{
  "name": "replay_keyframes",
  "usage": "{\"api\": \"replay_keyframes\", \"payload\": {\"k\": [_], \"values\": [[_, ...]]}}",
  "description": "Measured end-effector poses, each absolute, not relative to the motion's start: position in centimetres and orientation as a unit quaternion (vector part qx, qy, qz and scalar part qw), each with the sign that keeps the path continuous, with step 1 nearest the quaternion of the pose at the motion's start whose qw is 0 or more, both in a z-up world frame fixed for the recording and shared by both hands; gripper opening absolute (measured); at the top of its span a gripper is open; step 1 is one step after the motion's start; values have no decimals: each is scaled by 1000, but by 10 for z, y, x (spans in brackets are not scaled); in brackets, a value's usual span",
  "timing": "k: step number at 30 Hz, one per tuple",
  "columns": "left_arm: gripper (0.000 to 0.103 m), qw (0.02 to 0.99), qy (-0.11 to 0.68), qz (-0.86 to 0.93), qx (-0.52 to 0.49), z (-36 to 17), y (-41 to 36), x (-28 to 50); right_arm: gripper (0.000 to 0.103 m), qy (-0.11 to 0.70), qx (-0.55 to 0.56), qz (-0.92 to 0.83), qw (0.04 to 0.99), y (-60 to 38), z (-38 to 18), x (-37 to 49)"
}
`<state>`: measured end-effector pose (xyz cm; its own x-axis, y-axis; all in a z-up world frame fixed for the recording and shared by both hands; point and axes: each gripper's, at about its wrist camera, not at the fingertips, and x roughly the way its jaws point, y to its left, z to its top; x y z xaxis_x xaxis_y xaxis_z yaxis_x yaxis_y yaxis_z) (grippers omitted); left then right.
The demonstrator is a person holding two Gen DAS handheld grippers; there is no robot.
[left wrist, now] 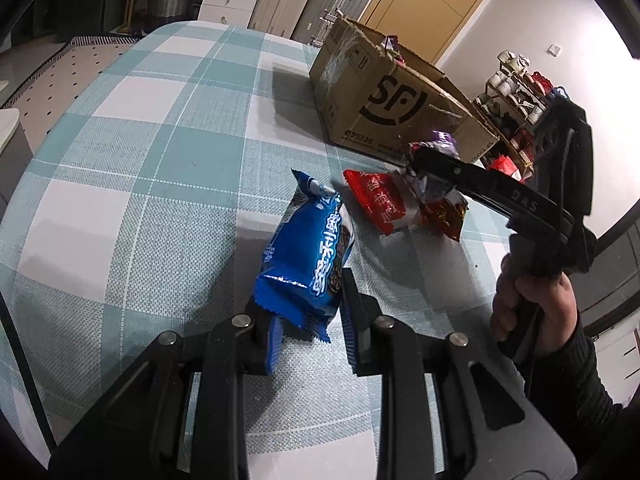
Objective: Organize snacks
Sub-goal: 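Hold the blue pack in the left gripper while the right gripper grasps the silver-purple bag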
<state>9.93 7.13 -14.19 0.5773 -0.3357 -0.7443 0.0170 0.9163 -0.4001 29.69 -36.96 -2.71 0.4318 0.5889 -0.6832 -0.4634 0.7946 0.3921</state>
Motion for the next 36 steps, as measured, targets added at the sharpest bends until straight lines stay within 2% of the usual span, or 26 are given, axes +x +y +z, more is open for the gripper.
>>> {"api": "replay_keyframes", "payload": {"k": [21, 36], "values": [[22, 888, 422, -111, -145, -103, 45, 88, 60, 383, 86, 331, 858, -402, 24, 228], [22, 902, 384, -147, -128, -42, 26, 132, 60, 340, 68, 344, 873, -423, 93, 228]]}}
